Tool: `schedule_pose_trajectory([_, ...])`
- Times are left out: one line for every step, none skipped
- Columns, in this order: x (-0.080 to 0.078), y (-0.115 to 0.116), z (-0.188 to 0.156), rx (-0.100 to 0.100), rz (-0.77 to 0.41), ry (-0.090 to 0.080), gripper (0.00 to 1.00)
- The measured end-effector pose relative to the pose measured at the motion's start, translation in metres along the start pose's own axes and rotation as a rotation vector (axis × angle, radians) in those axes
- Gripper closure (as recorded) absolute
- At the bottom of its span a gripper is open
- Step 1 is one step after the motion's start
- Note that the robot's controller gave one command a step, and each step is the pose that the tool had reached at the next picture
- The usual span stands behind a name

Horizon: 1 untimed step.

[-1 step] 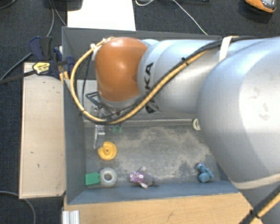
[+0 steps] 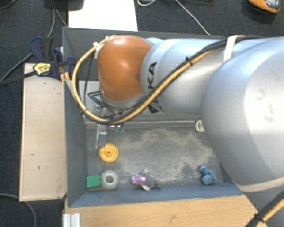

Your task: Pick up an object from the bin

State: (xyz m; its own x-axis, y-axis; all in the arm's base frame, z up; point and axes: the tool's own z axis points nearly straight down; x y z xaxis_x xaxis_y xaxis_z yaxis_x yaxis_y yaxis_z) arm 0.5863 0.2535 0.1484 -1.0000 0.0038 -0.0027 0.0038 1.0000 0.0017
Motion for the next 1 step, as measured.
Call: schedule_pose_trajectory([0.0229, -0.0223, 0.0784, 0.001, -0.094, 0.007, 0.0])
